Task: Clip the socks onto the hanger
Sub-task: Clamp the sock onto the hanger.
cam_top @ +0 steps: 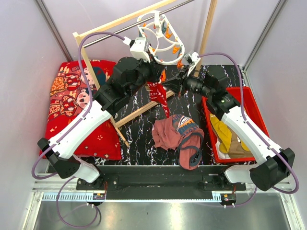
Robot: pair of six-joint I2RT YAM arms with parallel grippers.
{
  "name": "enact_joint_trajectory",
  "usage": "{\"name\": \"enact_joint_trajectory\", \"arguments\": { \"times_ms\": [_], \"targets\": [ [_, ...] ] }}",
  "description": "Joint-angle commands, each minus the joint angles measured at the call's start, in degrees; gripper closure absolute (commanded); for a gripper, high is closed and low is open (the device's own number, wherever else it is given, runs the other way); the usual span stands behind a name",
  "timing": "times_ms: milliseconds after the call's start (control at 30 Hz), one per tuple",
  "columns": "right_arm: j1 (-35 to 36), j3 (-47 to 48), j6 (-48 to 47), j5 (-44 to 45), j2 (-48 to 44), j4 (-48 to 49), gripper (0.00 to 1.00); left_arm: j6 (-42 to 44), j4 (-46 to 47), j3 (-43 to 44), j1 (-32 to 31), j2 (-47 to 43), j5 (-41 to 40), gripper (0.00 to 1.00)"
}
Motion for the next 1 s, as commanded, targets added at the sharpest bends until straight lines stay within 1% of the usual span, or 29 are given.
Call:
{"name": "enact_joint_trajectory", "arguments": {
  "times_ms": [0, 200, 333, 367, 467, 567, 600, 667, 700, 767, 800, 833, 900, 967],
  "targets": [
    [0.47, 3.56, -0.65, 0.89, 0.01, 2.9, 0.95, -0.56, 3.78, 0.29, 0.08, -2.14, 1.13, 0.89],
    [0.47, 4.27, -0.74, 1.85, 0.28, 3.25, 0.95, -0.56, 3.78, 0.29, 0.08, -2.23, 1.4, 0.78],
    [0.47, 4.44, -0.56, 2.2, 0.19, 3.86, 0.95, -0.56, 4.04, 0.03, 0.08, -2.49, 1.31, 0.5],
    [0.47, 4.44, -0.47, 2.21, 0.19, 4.12, 0.95, -0.39, 4.13, -0.06, 0.08, -2.58, 1.22, 0.38],
    [0.47, 4.53, -0.38, 2.47, 0.36, 4.48, 0.93, -0.3, 4.13, -0.15, 0.08, -2.75, 0.96, 0.28],
    [0.47, 4.71, -0.38, 2.56, 0.45, 4.65, 0.87, -0.04, 4.05, -0.15, 0.08, -2.67, 0.61, 0.27],
    [0.47, 4.71, -0.38, 2.73, 0.45, 4.65, 0.76, 0.14, 4.13, -0.15, 0.08, -2.67, 0.35, 0.26],
    [0.47, 4.45, -0.82, 3.08, 0.02, 4.48, 0.67, 0.31, 4.05, -0.06, 0.17, -2.49, -0.01, 0.27],
    [0.47, 3.83, -1.26, 4.3, -0.25, 4.22, 0.59, 0.49, 4.05, -0.06, 0.17, -2.4, -0.27, 0.28],
    [0.47, 2.87, -2.49, 6.5, -1.82, 3.25, 0.53, 0.32, 4.13, -0.06, 0.52, -2.23, -0.27, 0.27],
    [0.47, 1.47, -3.1, 9.38, -2.53, 2.9, 0.51, 0.31, 4.13, -0.06, 0.69, -2.14, -0.27, 0.28],
    [0.38, 0.76, -4.15, 10.98, -3.23, 2.37, 0.47, 0.14, 4.13, -0.24, 0.96, -2.14, -0.27, 0.28],
    [0.03, -1.17, -5.13, 15.19, -5.17, 1.93, 0.44, -0.12, 4.05, -0.15, 1.57, -1.88, 0.08, 0.28],
    [-0.85, -2.23, -5.92, 17.14, -6.4, 1.4, 0.42, -0.74, 4.22, -0.24, 2.54, -1.79, 0.78, 0.28]
  ]
}}
